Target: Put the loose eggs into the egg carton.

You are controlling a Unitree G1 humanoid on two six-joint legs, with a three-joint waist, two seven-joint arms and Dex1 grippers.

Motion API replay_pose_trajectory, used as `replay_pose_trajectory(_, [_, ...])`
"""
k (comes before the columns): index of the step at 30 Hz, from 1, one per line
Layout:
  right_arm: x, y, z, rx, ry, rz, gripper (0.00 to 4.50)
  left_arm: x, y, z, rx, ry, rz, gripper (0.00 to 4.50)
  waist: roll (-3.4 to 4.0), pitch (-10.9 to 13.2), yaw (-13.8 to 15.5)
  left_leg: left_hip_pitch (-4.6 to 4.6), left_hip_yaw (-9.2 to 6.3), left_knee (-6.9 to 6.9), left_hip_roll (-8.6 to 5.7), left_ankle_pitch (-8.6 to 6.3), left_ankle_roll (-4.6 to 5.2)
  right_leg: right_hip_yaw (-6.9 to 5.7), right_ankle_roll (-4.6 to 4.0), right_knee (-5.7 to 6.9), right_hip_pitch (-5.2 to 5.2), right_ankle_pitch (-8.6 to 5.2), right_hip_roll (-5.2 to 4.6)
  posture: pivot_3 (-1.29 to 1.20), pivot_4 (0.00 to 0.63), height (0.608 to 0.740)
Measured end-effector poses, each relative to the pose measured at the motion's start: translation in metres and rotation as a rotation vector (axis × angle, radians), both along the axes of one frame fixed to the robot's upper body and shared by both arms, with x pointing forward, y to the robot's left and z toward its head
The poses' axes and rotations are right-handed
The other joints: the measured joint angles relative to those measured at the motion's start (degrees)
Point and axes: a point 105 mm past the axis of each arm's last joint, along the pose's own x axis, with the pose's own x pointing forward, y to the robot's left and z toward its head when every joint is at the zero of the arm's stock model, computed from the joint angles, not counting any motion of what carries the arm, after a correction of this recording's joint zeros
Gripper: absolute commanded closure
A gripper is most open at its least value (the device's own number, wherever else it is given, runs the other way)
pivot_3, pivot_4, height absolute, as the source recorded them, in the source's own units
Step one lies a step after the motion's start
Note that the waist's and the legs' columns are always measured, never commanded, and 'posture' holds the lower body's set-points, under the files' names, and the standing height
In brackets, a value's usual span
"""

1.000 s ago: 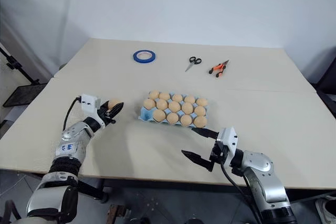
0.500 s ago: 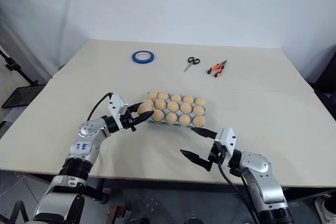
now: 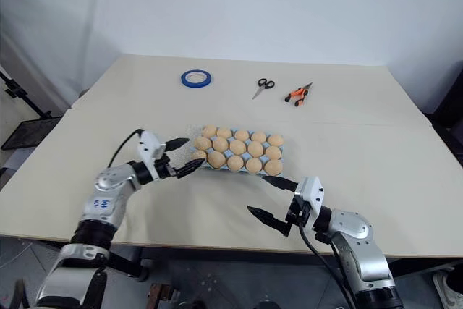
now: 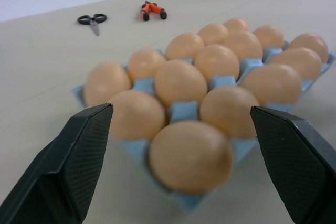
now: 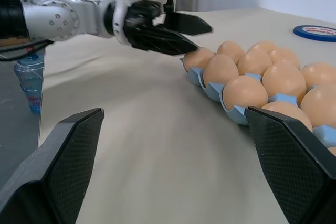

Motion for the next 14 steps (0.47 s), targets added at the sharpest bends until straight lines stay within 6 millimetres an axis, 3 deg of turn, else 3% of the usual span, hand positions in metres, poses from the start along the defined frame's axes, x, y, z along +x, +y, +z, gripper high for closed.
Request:
replay_pose_trajectory(5, [-0.001,-0.022,-0.004,-0.056,0.011,-0.038,0.0,-0.045,0.067,-0.023,0.166,0.088,0.031,0.04,0.0,0.0,-0.2,0.01,0.01,-0.13,-0.01,-0.03,-0.01,0.02,-0.05,-0.13,-0.01,-0.03,-0.08,0.0,0.15,0.74])
replay_pose_trajectory(9, [0.003,-0.025,0.0,-0.062,-0.005,-0.042,0.0,-0.067,0.071,-0.031,0.193,0.125,-0.002,0.04,0.0,0.0,0.4,0.0,-0.22,-0.2,-0.14,-0.2,-0.18,0.05,-0.1,-0.25,0.14,-0.02,-0.32,0.0,0.15,0.74])
replay_pose_trajectory(14, [0.007,-0.028,-0.002,-0.066,0.003,-0.042,0.0,-0.078,0.069,-0.03,0.195,0.119,0.0,0.04,0.0,0.0,0.3,0.01,-0.27,-0.39,-0.17,-0.26,-0.01,0.03,-0.21,-0.43,0.22,0.07,-0.37,0.0,0.15,0.74])
